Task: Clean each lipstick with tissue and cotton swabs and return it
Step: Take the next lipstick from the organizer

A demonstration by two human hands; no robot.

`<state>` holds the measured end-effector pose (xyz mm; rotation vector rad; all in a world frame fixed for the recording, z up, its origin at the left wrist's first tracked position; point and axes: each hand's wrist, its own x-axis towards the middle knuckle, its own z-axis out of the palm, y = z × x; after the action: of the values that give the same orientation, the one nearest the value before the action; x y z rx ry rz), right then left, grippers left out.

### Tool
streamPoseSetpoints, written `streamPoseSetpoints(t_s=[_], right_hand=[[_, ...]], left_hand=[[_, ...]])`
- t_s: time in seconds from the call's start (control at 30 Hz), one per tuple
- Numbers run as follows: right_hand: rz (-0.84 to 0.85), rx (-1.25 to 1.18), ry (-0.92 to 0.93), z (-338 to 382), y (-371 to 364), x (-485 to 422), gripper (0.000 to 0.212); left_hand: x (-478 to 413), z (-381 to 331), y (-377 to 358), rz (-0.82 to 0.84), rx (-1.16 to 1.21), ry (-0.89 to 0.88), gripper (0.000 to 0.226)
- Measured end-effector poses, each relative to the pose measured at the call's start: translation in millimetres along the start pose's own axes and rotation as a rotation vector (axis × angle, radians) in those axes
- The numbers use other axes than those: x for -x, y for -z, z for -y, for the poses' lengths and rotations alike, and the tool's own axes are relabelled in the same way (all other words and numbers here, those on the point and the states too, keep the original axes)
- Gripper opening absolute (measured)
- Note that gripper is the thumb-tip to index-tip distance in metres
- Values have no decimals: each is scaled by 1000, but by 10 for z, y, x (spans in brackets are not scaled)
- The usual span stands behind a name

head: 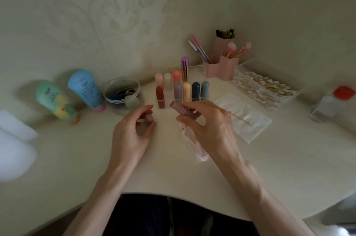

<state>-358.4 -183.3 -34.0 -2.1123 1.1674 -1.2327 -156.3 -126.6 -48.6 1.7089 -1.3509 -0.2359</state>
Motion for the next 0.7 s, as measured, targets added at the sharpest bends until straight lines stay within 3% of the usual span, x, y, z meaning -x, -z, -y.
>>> streamPoseSetpoints(t_s=[0.1,0.17,0.3,0.43,0.53,0.7], right_hand=[[7,-98,-22,62,26,-3,25],[20,-128,-26,64,17,-12,25],[34,-108,69,81,5,-18,26],[57,-150,100,75,5,-16,30],[43,-136,13,59,0,-12,38],[140,-277,-55,73,0,-25,8]], left_hand=[[-15,-21,7,-103,-41,-145,41],[25,-128,2,-105,71,-168,32],[71,-397,-95,15,469,34,29],[79,-479,-167,-27,660,189,21],[100,-478,-165,-36,762,273,18],[74,-483,-121,-35,839,372,17]])
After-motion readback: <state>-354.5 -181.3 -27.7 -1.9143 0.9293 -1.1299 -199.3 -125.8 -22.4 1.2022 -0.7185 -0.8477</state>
